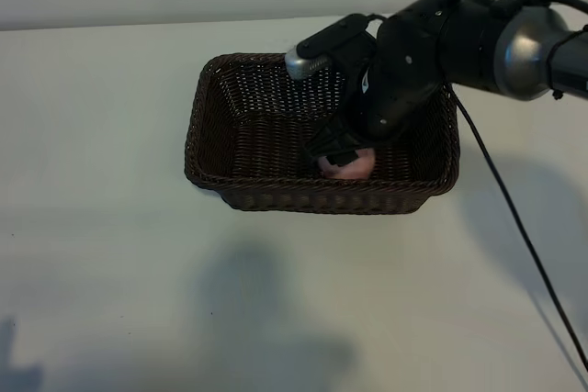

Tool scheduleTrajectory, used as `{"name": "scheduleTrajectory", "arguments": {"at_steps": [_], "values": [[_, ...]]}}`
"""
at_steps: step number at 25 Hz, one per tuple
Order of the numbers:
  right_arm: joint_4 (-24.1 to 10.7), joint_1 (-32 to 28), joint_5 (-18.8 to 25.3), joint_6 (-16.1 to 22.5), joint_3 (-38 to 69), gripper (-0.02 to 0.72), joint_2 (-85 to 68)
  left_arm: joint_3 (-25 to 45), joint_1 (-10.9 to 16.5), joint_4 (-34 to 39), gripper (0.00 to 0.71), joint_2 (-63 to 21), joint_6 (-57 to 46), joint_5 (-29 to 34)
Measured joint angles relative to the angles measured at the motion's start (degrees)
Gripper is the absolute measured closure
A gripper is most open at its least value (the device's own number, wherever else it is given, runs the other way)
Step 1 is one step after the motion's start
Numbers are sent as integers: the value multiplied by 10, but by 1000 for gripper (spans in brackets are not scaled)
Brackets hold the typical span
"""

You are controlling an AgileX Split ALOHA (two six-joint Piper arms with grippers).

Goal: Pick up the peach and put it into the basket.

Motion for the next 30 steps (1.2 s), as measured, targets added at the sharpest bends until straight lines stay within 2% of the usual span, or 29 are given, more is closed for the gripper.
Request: {"name": "scheduleTrajectory", "arguments": {"at_steps": [4,9,15,21,30], "values": [[0,0,46,-3,-51,55,-12,0,0,0,158,0,0,0],[-4,-2,111,1,-124,105,-15,0,0,0,158,0,0,0],[-6,-33,146,9,-166,115,-16,0,0,0,158,0,0,0],[-7,-141,166,2,-171,118,-16,0,0,0,158,0,0,0],[-12,-358,181,-24,-171,119,-16,0,0,0,158,0,0,0]]}}
